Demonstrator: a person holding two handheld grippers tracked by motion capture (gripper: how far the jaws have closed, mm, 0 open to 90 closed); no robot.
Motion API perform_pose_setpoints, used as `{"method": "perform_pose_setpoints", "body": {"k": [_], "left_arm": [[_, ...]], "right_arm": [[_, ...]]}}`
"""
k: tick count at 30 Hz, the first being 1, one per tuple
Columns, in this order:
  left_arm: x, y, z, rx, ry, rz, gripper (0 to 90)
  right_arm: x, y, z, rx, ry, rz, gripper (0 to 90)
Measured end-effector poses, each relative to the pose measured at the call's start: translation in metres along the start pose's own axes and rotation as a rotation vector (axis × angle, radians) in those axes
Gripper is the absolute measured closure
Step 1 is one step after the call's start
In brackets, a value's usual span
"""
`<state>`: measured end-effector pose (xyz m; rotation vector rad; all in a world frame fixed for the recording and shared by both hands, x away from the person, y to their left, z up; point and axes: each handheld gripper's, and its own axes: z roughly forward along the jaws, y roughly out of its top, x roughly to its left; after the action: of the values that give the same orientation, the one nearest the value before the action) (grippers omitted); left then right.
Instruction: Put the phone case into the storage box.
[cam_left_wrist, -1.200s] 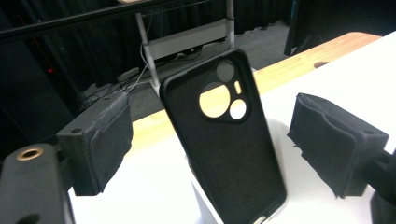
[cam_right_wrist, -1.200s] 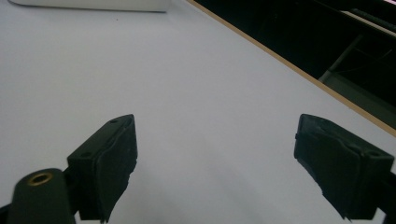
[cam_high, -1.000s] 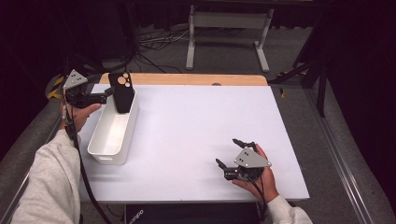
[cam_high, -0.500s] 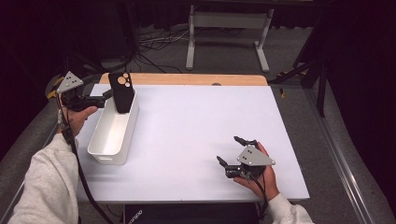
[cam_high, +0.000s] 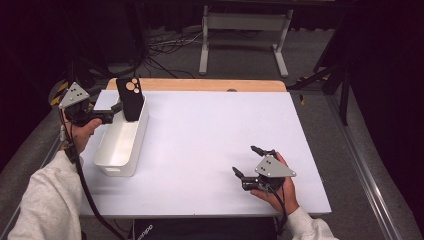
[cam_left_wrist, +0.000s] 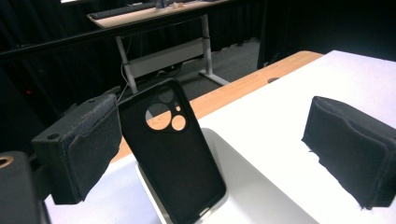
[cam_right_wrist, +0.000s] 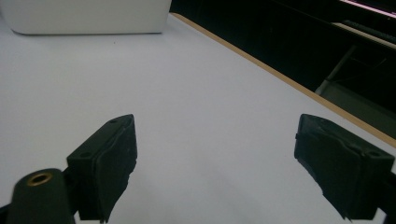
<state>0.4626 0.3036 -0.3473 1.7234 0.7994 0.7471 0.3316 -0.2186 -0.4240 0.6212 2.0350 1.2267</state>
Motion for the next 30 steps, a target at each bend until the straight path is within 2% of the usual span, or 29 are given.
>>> {"method": "perform_pose_setpoints", "body": {"k": [4,9,18,30], "left_arm": [[-0.005,0.000,-0.004,-0.001,-0.014,0.000,5.2],[-0.012,0.002,-0.007,0.002,-0.017,0.024,6.1],[-0.025,0.006,-0.012,-0.030,-0.064,0.029,5.1],[-0.040,0.010,-0.021,-0.054,-0.101,0.051,4.4]], "right_arm": [[-0.001,0.001,-0.002,-0.004,-0.004,0.003,14.2],[-0.002,0.001,-0.002,-0.007,-0.009,0.006,14.2],[-0.002,0.002,-0.002,-0.005,-0.008,0.005,14.2],[-0.001,0.003,-0.002,-0.006,-0.007,0.003,14.1]]}}
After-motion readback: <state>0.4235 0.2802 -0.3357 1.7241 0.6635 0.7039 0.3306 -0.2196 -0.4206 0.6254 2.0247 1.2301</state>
